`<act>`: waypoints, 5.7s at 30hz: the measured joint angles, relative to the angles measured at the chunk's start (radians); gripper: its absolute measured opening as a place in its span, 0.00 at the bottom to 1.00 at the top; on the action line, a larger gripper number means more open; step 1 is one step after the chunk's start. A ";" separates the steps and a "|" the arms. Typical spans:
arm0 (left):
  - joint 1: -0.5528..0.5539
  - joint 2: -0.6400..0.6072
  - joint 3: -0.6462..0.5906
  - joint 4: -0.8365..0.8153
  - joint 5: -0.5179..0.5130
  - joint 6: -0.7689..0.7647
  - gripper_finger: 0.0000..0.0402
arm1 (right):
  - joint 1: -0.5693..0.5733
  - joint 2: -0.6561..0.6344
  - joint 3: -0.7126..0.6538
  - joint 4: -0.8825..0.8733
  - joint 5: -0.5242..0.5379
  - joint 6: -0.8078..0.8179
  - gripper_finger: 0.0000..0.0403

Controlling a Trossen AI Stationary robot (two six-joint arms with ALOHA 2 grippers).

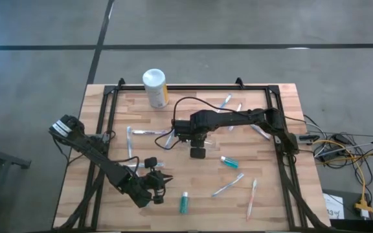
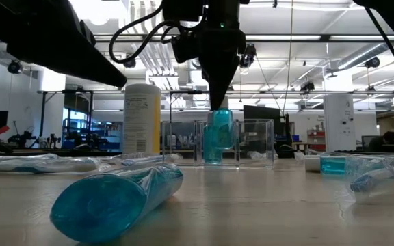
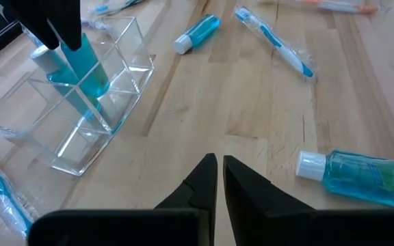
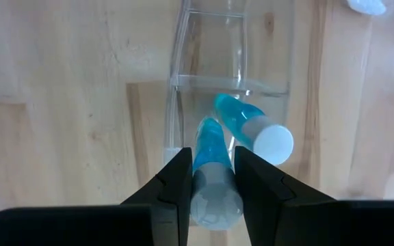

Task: Pick & Place toothbrushing station
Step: Put the mouthwash into the transparent organizer, then adjust the transparent organizer

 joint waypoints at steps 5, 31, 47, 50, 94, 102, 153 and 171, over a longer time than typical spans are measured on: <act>0.000 0.000 0.000 -0.001 0.000 0.000 0.08 | -0.001 0.000 -0.006 0.005 0.000 0.000 0.21; 0.000 0.000 0.000 0.004 0.000 0.002 0.08 | -0.003 -0.001 -0.037 0.032 -0.027 -0.024 0.21; -0.001 0.000 0.000 0.004 0.000 0.011 0.08 | -0.003 -0.002 -0.039 0.074 -0.020 0.023 0.21; -0.002 0.000 0.000 0.004 0.000 0.011 0.08 | -0.003 -0.002 -0.039 0.093 -0.014 0.030 0.21; -0.007 0.000 -0.008 0.004 0.000 0.024 0.08 | -0.003 0.005 -0.114 0.183 -0.019 0.053 0.29; -0.007 0.000 -0.008 0.004 0.000 0.033 0.08 | -0.004 0.007 -0.111 0.200 -0.013 0.057 0.40; -0.006 -0.046 0.060 0.058 -0.004 0.122 0.08 | 0.361 -1.156 -1.066 1.213 0.000 -0.044 0.21; 0.022 -0.064 0.097 0.092 -0.169 0.196 0.07 | 0.379 -1.414 -1.515 1.397 0.000 0.029 0.11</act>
